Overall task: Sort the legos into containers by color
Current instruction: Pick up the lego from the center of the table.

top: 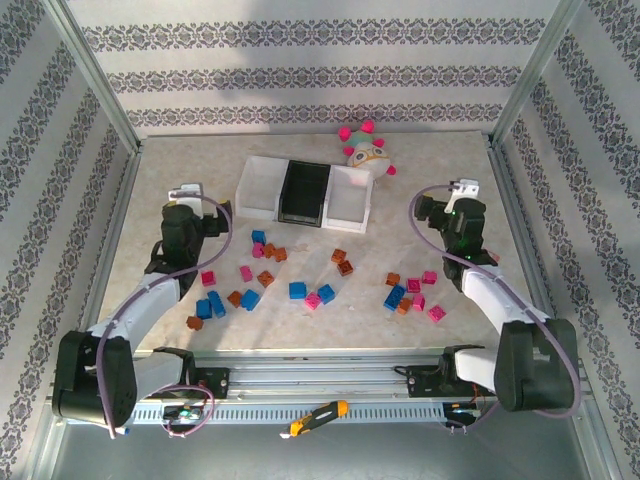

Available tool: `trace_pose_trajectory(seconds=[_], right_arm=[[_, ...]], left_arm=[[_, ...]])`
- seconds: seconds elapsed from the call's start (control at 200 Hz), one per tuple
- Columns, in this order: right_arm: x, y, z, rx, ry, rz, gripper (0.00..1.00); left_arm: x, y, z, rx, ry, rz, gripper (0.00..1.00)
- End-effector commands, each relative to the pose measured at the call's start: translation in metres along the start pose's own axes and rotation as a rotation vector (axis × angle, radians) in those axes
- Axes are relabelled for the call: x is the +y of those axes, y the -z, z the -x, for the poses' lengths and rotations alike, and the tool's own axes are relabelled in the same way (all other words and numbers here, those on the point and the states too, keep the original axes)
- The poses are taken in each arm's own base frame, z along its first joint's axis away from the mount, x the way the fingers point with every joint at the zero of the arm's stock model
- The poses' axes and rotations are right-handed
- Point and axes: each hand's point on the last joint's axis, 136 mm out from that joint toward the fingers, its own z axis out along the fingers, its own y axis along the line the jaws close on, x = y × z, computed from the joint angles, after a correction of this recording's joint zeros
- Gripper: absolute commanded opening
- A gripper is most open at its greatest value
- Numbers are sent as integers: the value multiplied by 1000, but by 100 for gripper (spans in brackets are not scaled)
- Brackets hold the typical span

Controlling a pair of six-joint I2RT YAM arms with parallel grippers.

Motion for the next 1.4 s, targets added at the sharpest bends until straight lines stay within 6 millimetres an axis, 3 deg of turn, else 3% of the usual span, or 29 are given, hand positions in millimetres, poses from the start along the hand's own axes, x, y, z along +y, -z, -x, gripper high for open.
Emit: trace_pose_trajectory(seconds=[0.0, 0.145, 0.26, 0.43, 0.59, 0.779, 0.849, 1.134, 1.394], right_arm=[[10, 14, -12, 123, -66, 30, 98], [58, 35, -15, 160, -6, 192, 98], [101, 55, -21, 184, 36, 320, 98], [156, 82, -37, 233, 83, 458, 98], [192, 97, -52, 281, 115, 567, 98], [198, 101, -51, 287, 145, 577, 98], [196, 101, -49, 282, 145, 570, 98], [193, 98, -42, 276, 139, 556, 98], [195, 98, -36, 272, 127, 562, 98]], left_arm=[[-5, 17, -30, 231, 17, 52, 99], [-22, 33, -49, 410, 106, 53, 99], [-51, 33, -60, 490, 102, -25, 99], [-82, 14, -78, 605, 77, -125, 99], [-102, -11, -94, 722, 22, -169, 99], [-109, -38, -114, 844, -39, -149, 94], [-111, -45, -120, 858, -85, -158, 85], [-109, -54, -144, 943, -161, -155, 65], [-107, -54, -144, 941, -142, -133, 28]])
